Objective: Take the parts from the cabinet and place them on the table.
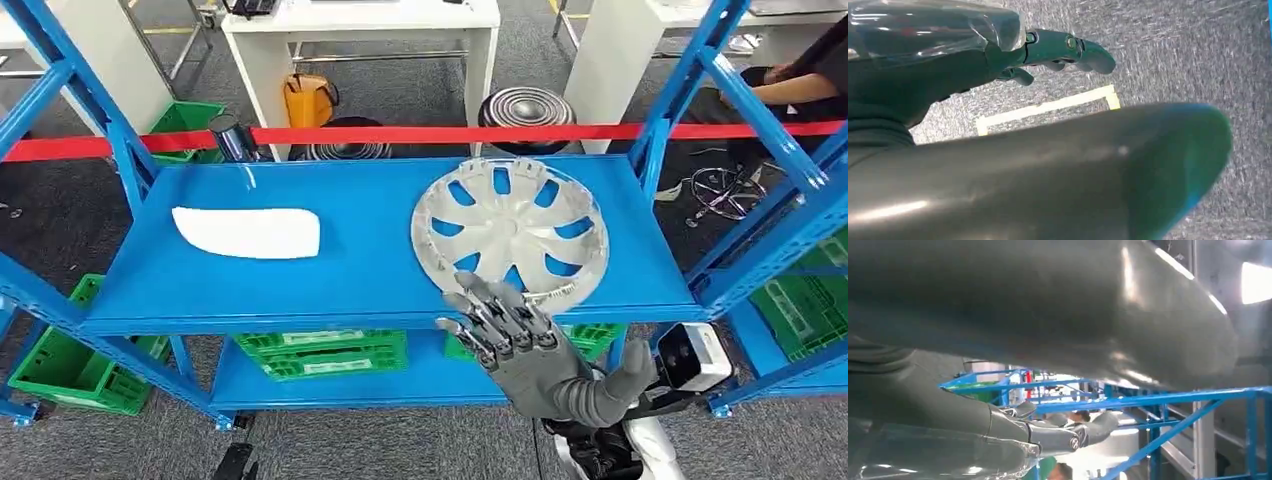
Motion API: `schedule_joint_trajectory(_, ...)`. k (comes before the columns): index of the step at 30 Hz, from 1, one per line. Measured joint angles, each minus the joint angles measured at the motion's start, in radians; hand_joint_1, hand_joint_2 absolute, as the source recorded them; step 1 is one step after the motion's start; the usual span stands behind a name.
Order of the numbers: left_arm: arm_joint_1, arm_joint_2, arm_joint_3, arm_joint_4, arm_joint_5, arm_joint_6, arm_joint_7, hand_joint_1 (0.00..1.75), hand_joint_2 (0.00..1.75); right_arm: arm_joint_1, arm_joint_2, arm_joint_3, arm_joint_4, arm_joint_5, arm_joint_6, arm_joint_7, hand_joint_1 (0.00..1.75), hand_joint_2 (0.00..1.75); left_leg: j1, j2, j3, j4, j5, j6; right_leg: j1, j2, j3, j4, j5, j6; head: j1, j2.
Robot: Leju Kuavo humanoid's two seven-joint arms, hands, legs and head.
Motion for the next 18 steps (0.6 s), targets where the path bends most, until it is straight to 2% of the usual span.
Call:
schedule_joint_trajectory(1,0.003,0.000,0.000,0.000,0.000,0.000,-0.001,0.00,0.00,0.001,-0.002,0.000,0.001,0.000,0.000,-0.001,0.00,0.00,0.000,-0.004,0.007,0.001,-0.007,-0.002,0.000,0.000,-0.016,-0.030,0.039,0.014,0.000,0.000)
schedule_joint_trajectory(2,0.005,-0.001,0.000,0.000,0.000,0.000,-0.002,0.00,0.00,0.000,-0.003,0.000,0.002,0.000,0.000,-0.001,0.00,0.00,0.000,-0.007,0.016,0.001,-0.014,-0.003,-0.001,-0.001,-0.010,-0.096,0.093,0.029,0.000,0.000)
schedule_joint_trajectory(3,0.006,-0.002,0.000,0.000,0.000,0.000,-0.003,0.00,0.00,0.000,-0.004,0.000,0.002,-0.001,0.000,-0.002,0.00,0.00,0.000,-0.010,0.029,0.001,-0.024,-0.007,-0.002,-0.001,0.010,-0.198,0.164,0.042,0.000,0.000)
schedule_joint_trajectory(4,0.009,-0.003,0.000,0.001,0.000,0.001,-0.004,0.00,0.00,0.000,-0.005,0.001,0.002,-0.002,0.000,-0.002,0.00,0.00,-0.001,-0.013,0.029,0.001,-0.032,-0.012,-0.002,-0.003,0.020,-0.272,0.212,0.045,0.001,0.000)
schedule_joint_trajectory(5,0.009,-0.003,0.000,0.003,0.000,0.003,-0.006,0.00,0.00,0.001,-0.007,0.001,0.003,-0.002,0.000,-0.002,0.00,0.00,-0.010,-0.016,0.035,0.015,-0.042,-0.018,-0.002,-0.005,0.021,-0.288,0.233,0.030,0.001,0.000)
schedule_joint_trajectory(6,0.010,-0.002,0.000,0.003,0.000,0.003,-0.007,0.00,0.00,0.001,-0.006,0.003,0.003,-0.003,0.001,-0.003,0.00,0.00,-0.009,-0.018,0.030,0.014,-0.045,-0.021,-0.001,-0.004,0.027,-0.287,0.233,0.008,0.000,0.000)
schedule_joint_trajectory(7,0.014,-0.002,0.001,0.003,0.000,0.003,-0.008,0.00,0.00,0.002,-0.007,0.003,0.003,-0.005,0.001,-0.005,0.00,1.75,-0.008,-0.017,0.030,0.012,-0.046,-0.024,0.001,-0.004,0.026,-0.287,0.232,-0.001,-0.002,0.000)
schedule_joint_trajectory(8,0.016,-0.002,0.002,0.004,0.000,0.003,-0.009,0.00,0.00,0.001,-0.008,0.003,0.003,-0.005,0.001,-0.005,0.00,1.75,-0.008,-0.017,0.030,0.012,-0.046,-0.026,0.003,-0.004,0.025,-0.288,0.232,-0.005,0.000,0.000)
schedule_joint_trajectory(9,0.015,-0.001,0.003,0.003,-0.001,0.003,-0.010,0.00,0.00,-0.001,-0.008,0.003,0.003,-0.006,0.001,-0.007,0.00,1.75,-0.009,-0.018,0.030,0.017,-0.052,-0.030,-0.014,-0.004,0.030,-0.293,0.233,-0.011,-0.001,0.000)
schedule_joint_trajectory(10,0.015,-0.002,0.005,0.003,-0.001,0.004,-0.011,0.00,0.00,-0.002,-0.005,0.003,0.003,-0.006,0.001,-0.006,0.00,1.75,-0.007,-0.006,0.021,0.031,-0.064,-0.041,-0.016,-0.004,0.039,-0.295,0.232,-0.017,-0.001,0.000)
schedule_joint_trajectory(11,0.013,-0.001,0.005,0.003,-0.001,0.006,-0.012,0.00,0.00,-0.003,-0.003,0.003,0.003,-0.008,0.001,-0.008,0.00,1.75,-0.003,0.001,0.005,0.073,-0.086,-0.050,-0.017,-0.006,0.044,-0.295,0.227,-0.025,-0.006,0.000)
schedule_joint_trajectory(13,0.012,0.001,0.006,0.003,-0.002,0.008,-0.012,0.00,0.00,-0.005,-0.001,0.004,0.003,-0.009,0.001,-0.008,0.00,1.75,0.012,0.008,-0.075,0.227,-0.147,-0.067,-0.016,-0.006,0.052,-0.295,0.219,-0.035,-0.006,0.000)
schedule_joint_trajectory(14,0.013,0.001,0.006,0.003,-0.002,0.008,-0.012,0.00,0.00,-0.005,-0.001,0.004,0.003,-0.009,0.001,-0.008,0.00,1.75,0.018,0.011,-0.118,0.298,-0.167,-0.073,-0.016,-0.006,0.054,-0.295,0.216,-0.037,-0.006,0.000)
schedule_joint_trajectory(15,0.013,0.001,0.006,0.003,-0.002,0.008,-0.012,0.00,0.00,-0.005,0.000,0.004,0.003,-0.009,-0.001,-0.008,0.00,1.75,0.024,0.013,-0.144,0.328,-0.161,-0.077,-0.016,-0.005,0.058,-0.295,0.212,-0.036,-0.006,0.000)
schedule_joint_trajectory(16,0.013,0.000,0.006,0.003,-0.004,0.009,-0.012,0.00,0.00,-0.005,0.001,0.004,0.003,-0.009,-0.003,-0.007,0.00,1.75,0.029,0.015,-0.142,0.303,-0.131,-0.079,-0.017,-0.004,0.063,-0.295,0.208,-0.034,-0.006,0.000)
schedule_joint_trajectory(17,0.013,0.000,0.006,0.003,-0.007,0.009,-0.012,0.00,0.00,-0.005,0.002,0.004,0.003,-0.010,-0.006,-0.006,0.00,1.75,0.032,0.016,-0.115,0.234,-0.080,-0.079,-0.018,-0.002,0.072,-0.295,0.202,-0.031,-0.006,0.000)
schedule_joint_trajectory(18,0.013,0.002,0.007,0.003,-0.009,0.009,-0.012,0.00,0.00,-0.008,0.002,0.004,0.003,-0.011,-0.014,-0.001,0.00,1.75,0.033,0.016,-0.074,0.143,-0.027,-0.076,-0.019,-0.002,0.082,-0.295,0.196,-0.027,-0.006,0.000)
